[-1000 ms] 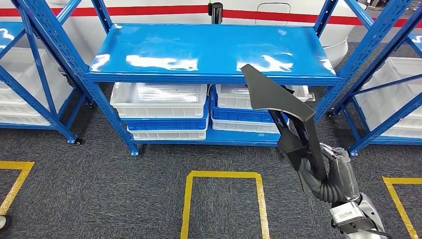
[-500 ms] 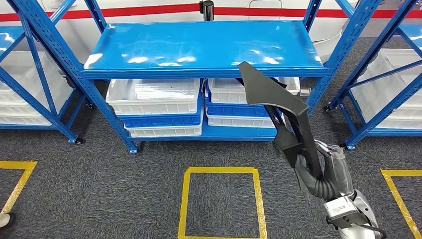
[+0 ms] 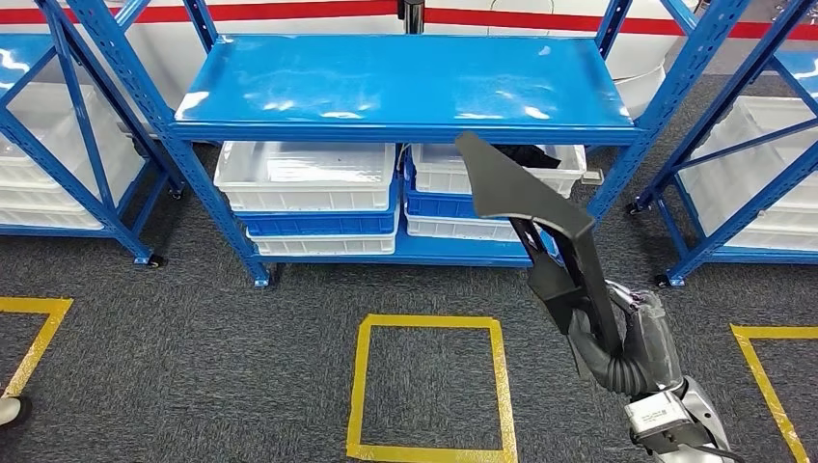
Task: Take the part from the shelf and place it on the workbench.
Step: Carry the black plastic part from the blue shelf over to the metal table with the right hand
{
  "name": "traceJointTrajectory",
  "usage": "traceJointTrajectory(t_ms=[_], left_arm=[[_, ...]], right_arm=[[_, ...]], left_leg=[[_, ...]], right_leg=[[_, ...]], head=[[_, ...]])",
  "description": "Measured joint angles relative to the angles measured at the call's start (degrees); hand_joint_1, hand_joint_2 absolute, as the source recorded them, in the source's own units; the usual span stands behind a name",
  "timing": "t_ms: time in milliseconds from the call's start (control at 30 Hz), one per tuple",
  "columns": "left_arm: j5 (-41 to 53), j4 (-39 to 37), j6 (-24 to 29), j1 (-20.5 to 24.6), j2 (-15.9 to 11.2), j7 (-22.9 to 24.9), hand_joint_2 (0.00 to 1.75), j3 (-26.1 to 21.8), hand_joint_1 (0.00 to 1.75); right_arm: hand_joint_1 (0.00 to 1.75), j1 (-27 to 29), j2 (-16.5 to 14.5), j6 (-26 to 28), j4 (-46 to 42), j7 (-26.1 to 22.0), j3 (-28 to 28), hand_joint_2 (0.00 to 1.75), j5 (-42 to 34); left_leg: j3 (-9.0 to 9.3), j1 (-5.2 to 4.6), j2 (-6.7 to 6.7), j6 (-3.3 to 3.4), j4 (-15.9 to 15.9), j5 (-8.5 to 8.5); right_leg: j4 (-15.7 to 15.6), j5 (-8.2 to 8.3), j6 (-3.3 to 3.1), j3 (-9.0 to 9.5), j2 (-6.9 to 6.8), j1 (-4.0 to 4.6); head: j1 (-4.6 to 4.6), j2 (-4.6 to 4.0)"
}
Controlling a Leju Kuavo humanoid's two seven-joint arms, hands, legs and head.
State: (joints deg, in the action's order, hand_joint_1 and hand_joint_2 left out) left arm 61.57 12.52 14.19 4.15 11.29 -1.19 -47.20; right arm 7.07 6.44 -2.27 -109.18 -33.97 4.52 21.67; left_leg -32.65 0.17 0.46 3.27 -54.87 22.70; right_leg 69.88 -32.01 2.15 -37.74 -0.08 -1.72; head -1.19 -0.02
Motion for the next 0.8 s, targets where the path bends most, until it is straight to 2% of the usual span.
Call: traceJointTrajectory(t_ms=[67,100,133,167,233,267,300,333,400,433,467,500,533,600,633,667,767,800], left_arm=[[0.0,0.0,-0.1,0.0,0.1,0.0,1.75,0.0,0.00],[0.1,0.0,-0.2,0.0,0.1,0.0,1.75,0.1,0.00],[0.1,0.1,-0.3,0.0,0.0,0.0,1.75,0.1,0.00],[0.1,0.1,-0.4,0.0,-0.1,0.1,1.75,0.1,0.00],[0.0,0.1,-0.9,-0.1,-0.3,0.4,1.75,0.1,0.00],[0.0,0.1,-1.2,-0.1,-0.4,0.5,1.75,0.1,0.00],[0.0,0.1,-1.4,-0.1,-0.5,0.5,1.75,0.1,0.00],[0.1,0.1,-1.5,-0.1,-0.6,0.5,1.75,0.1,0.00],[0.6,0.1,-1.6,-0.1,-0.7,0.6,1.75,0.1,0.00],[1.0,0.1,-1.6,-0.1,-0.8,0.7,1.75,0.2,0.00],[1.5,0.1,-1.7,-0.1,-1.0,0.9,1.75,0.3,0.00],[1.9,0.1,-1.7,-0.1,-1.0,1.1,1.75,0.5,0.00],[2.3,0.1,-1.7,-0.1,-1.1,1.3,1.75,0.6,0.00],[2.5,0.1,-1.7,-0.1,-1.4,1.5,1.75,0.7,0.00],[2.5,0.1,-1.7,-0.1,-1.5,1.6,1.75,0.7,0.00],[2.5,0.0,-1.7,0.0,-1.6,1.6,1.75,0.8,0.00],[2.9,0.0,-1.7,0.0,-1.8,1.7,1.75,0.9,0.00],[3.1,0.0,-1.7,0.0,-1.9,1.8,1.75,1.0,0.00]], right_arm=[[1.75,0.1,0.0,0.0,0.0,0.0,0.0,1.75,-0.2],[1.75,0.1,0.0,0.0,-0.1,0.0,0.0,1.75,-0.3],[1.75,0.2,0.0,-0.1,-0.2,0.0,0.1,1.75,-0.5],[1.75,0.3,-0.1,-0.3,-0.3,-0.1,0.2,1.75,-0.8],[1.75,0.5,0.0,-0.7,-0.4,-0.2,0.4,1.75,-1.5],[1.75,0.5,0.0,-0.9,-0.4,-0.2,0.5,1.75,-1.8],[1.75,0.5,0.0,-1.1,-0.4,-0.3,0.5,1.75,-2.0],[1.75,0.4,0.0,-1.2,-0.4,-0.3,0.5,1.75,-2.2],[1.75,0.4,0.0,-1.4,-0.4,-0.3,0.5,1.75,-2.5],[1.75,0.4,-0.1,-1.4,-0.3,-0.3,0.5,1.75,-2.5],[1.75,0.4,-0.1,-1.5,-0.3,-0.4,0.5,1.75,-2.6],[1.75,0.4,-0.2,-1.6,-0.3,-0.4,0.5,1.75,-2.7],[1.75,0.4,-0.3,-1.7,-0.3,-0.4,0.5,1.75,-2.8],[1.75,0.3,-0.5,-1.8,-0.4,-0.6,0.5,1.75,-3.1],[1.75,0.3,-0.7,-1.8,-0.4,-0.6,0.5,1.75,-3.2],[1.75,0.2,-0.8,-1.9,-0.4,-0.6,0.5,1.75,-3.3],[1.75,-0.1,-1.0,-1.9,-0.4,-0.8,0.4,1.75,-3.4],[1.75,-0.2,-1.1,-1.9,-0.4,-0.9,0.4,1.75,-3.6]], left_leg=[[-0.69,0.19,0.01,-0.58,-0.8,-0.09],[-1.12,0.14,0.02,-0.95,-1.4,0.00],[-1.52,0.02,0.00,-1.33,-1.9,0.05],[-1.86,-0.08,-0.01,-1.68,-2.3,0.01],[-2.29,0.11,-0.06,-2.18,-2.7,-0.22],[-2.56,0.34,-0.08,-2.43,-3.2,0.24],[-3.11,0.54,-0.09,-2.70,-4.5,1.44],[-4.05,0.69,-0.11,-2.97,-7.0,3.37],[-6.81,0.77,-0.13,-3.34,-14.7,8.12],[-7.85,0.77,-0.14,-3.38,-18.0,9.72],[-8.03,0.77,-0.14,-3.26,-19.6,10.34],[-7.03,0.75,-0.14,-2.99,-18.8,9.85],[-4.91,0.66,-0.19,-2.57,-15.8,8.56],[0.28,0.29,-0.37,-1.41,-7.6,6.07],[1.91,0.02,-0.44,-0.95,-4.8,5.41],[2.62,-0.22,-0.48,-0.63,-3.4,5.22],[2.55,-0.50,-0.31,0.05,-2.2,4.07],[2.52,-0.40,-0.19,0.38,-1.5,3.32]], right_leg=[[-8.0,2.52,1.49,4.65,-0.11,-0.75],[-11.5,3.56,1.72,6.61,-0.05,-0.90],[-13.4,4.07,1.52,7.60,0.01,-0.94],[-13.8,4.20,1.06,7.71,0.12,-0.79],[-13.4,4.68,0.11,7.32,0.25,-0.70],[-13.3,4.93,-0.30,7.14,0.26,-0.73],[-13.3,5.20,-0.75,6.95,0.26,-0.80],[-13.3,5.47,-1.18,6.71,0.24,-0.81],[-13.3,5.92,-1.81,6.07,0.18,-0.48],[-13.3,6.15,-2.00,5.71,0.17,-0.28],[-13.2,6.39,-2.12,5.37,0.17,-0.08],[-13.2,6.65,-2.18,5.09,0.18,0.10],[-13.2,6.87,-2.15,4.87,0.22,0.26],[-13.3,7.33,-1.93,4.61,0.26,0.53],[-13.3,7.52,-1.72,4.50,0.25,0.54],[-13.3,7.75,-1.47,4.41,0.19,0.50],[-13.7,8.32,-0.39,4.13,0.02,0.51],[-13.0,7.67,-0.35,3.64,0.02,0.62]], head=[[0.05,0.00],[0.10,0.00],[0.08,0.00],[0.06,0.00],[-0.08,0.00],[-0.08,0.00],[-0.10,0.00],[-0.12,0.00],[-0.17,0.00],[-0.17,0.00],[-0.18,0.00],[-0.19,0.00],[-0.19,0.00],[-0.13,0.00],[-0.14,0.00],[-0.18,0.00],[-0.33,0.00],[-0.25,0.00]])
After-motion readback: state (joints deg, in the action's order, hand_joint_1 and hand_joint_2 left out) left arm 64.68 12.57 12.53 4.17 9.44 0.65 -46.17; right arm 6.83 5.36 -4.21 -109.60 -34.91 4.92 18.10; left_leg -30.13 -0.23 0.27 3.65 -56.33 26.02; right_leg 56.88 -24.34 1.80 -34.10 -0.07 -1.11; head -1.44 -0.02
